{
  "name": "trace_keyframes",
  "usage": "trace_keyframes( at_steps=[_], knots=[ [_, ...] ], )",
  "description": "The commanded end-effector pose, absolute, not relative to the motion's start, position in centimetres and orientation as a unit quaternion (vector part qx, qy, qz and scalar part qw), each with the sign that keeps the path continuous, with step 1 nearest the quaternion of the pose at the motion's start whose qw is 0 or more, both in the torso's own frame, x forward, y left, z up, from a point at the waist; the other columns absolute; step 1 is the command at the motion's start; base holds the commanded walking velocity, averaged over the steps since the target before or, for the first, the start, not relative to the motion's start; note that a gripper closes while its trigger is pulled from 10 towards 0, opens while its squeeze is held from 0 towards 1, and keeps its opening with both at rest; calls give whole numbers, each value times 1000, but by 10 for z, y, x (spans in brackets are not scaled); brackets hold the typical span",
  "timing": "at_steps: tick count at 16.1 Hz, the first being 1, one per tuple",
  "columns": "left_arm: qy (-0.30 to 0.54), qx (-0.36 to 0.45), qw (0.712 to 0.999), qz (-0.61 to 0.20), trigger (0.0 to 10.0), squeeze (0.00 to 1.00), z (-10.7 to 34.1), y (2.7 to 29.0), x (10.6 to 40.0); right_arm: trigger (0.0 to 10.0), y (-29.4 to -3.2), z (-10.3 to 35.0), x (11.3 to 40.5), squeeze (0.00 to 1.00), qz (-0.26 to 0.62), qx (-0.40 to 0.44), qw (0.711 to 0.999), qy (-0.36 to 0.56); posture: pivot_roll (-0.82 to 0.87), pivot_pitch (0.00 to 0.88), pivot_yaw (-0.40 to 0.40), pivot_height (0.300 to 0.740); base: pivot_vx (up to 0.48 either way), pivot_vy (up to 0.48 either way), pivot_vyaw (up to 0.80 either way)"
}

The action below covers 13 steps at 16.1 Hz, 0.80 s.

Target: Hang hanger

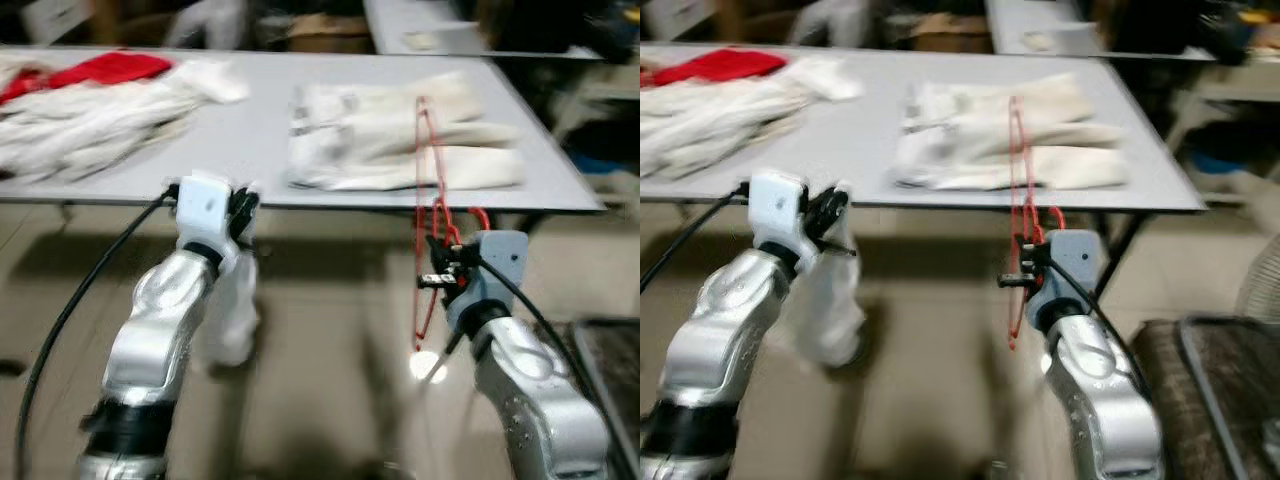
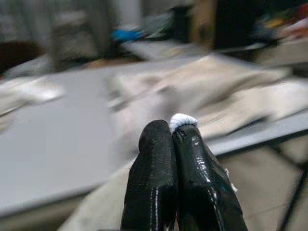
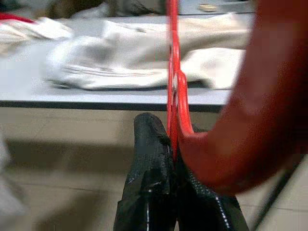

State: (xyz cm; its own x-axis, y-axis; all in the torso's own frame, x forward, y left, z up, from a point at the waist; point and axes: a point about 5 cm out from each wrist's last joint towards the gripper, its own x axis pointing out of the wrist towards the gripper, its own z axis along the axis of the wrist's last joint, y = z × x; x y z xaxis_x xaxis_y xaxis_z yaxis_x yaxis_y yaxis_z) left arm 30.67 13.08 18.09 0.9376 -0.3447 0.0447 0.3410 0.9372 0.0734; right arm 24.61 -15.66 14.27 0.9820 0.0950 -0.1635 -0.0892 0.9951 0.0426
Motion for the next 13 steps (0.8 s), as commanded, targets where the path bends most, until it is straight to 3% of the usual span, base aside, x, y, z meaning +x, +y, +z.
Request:
trace_keyframes(
  at_steps=[1, 4, 6, 8, 13],
  knots=[
    [-38, 36, 983, -173, 10000, 0, 188, 134, 309, 10000, -156, 152, 248, 0, 64, 19, 995, 69, 15, 37, 6, 740, 412, 0, 0],
    [-57, 25, 982, -179, 10000, 0, 205, 134, 321, 10000, -175, 166, 241, 0, 156, -60, 983, 78, 2, 15, 8, 740, 411, 0, 0],
    [-79, 27, 977, -196, 10000, 0, 225, 132, 337, 10000, -203, 186, 223, 0, 245, -138, 954, 101, -6, 0, 12, 740, 411, 0, 0],
    [-95, 34, 974, -201, 10000, 0, 240, 131, 350, 10000, -218, 201, 209, 0, 295, -165, 934, 120, -11, 0, 11, 740, 407, 0, 0],
    [-166, 34, 964, -204, 10000, 0, 297, 131, 379, 10000, -218, 215, 184, 0, 401, -161, 887, 163, -9, 0, 4, 740, 409, 0, 0]
  ],
)
